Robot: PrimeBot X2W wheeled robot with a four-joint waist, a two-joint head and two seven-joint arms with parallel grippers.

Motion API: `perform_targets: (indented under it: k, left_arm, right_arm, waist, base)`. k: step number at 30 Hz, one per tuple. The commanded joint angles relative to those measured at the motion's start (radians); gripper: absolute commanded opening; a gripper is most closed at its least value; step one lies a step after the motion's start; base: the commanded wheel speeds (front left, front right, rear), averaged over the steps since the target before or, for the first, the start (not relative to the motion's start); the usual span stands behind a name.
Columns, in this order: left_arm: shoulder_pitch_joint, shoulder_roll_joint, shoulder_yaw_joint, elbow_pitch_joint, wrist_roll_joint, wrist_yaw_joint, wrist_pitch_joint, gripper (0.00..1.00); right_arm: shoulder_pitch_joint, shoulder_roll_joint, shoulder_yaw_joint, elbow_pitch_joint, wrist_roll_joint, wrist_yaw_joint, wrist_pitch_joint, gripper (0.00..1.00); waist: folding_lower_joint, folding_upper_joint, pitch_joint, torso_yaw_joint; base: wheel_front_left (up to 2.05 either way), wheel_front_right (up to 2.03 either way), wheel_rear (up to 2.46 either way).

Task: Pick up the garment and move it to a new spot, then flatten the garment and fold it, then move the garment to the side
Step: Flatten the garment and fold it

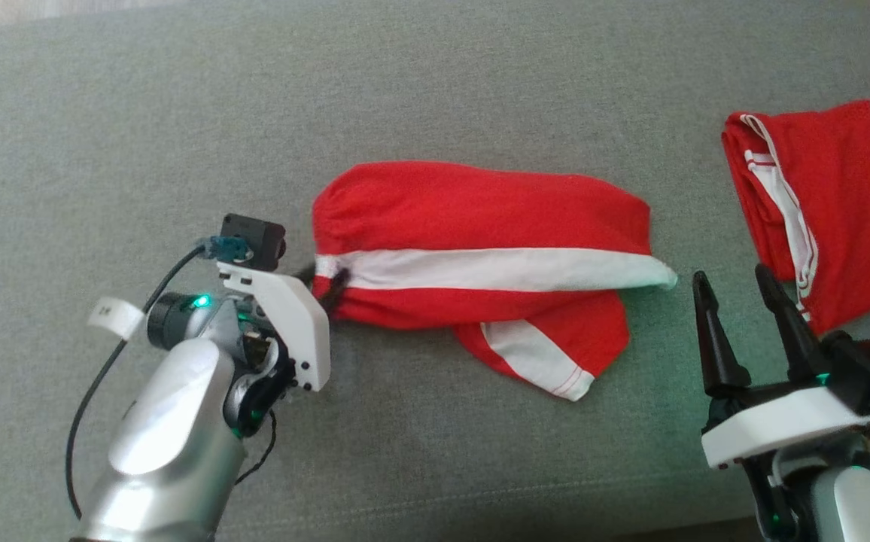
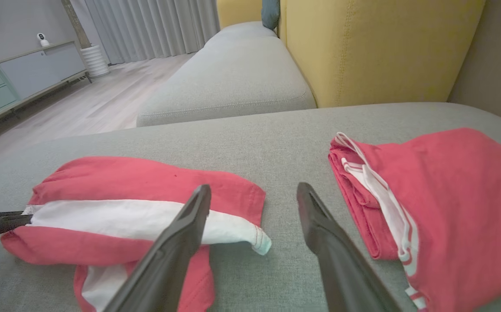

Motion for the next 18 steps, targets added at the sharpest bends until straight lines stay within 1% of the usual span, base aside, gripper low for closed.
perform_targets:
  k: [1, 6, 9, 13, 18]
  left_arm:
    - [-0.054, 0.019, 0.03, -0.019, -0.014, -0.006, 0.007, 0.0]
    - [-0.065, 0.025, 0.025, -0.017, -0.009, -0.007, -0.012, 0.0]
    - [-0.067, 0.024, 0.02, -0.023, -0.005, -0.005, -0.023, 0.0]
    - [-0.066, 0.02, 0.01, -0.038, 0.0, -0.001, -0.032, 0.0]
    - [-0.066, 0.02, 0.0, -0.054, 0.003, 0.002, -0.035, 0.0]
  right_arm:
    - [-0.036, 0.001, 0.014, -0.025, 0.008, 0.004, -0.002, 1.0]
    - [-0.036, -0.006, 0.001, 0.001, -0.001, 0.004, 0.012, 1.0]
    - [-0.036, -0.028, 0.0, 0.056, -0.005, 0.004, 0.038, 1.0]
    - [-0.055, -0.059, 0.048, 0.14, 0.018, 0.004, 0.054, 1.0]
    - [-0.107, -0.076, 0.101, 0.22, 0.03, 0.004, 0.04, 1.0]
  waist:
    - [-0.0001, 0.0, 0.003, -0.002]
    - [-0.0001, 0.0, 0.007, -0.003]
    - [-0.0001, 0.0, 0.012, 0.001]
    - [-0.0001, 0.0, 0.026, 0.015]
    - [-0.0001, 0.0, 0.044, 0.027]
  base:
    - [0.0, 0.0, 0.0]
    - [0.0, 0.0, 0.0]
    - [0.0, 0.0, 0.0]
    - [0.0, 0.0, 0.0]
    - [0.0, 0.0, 0.0]
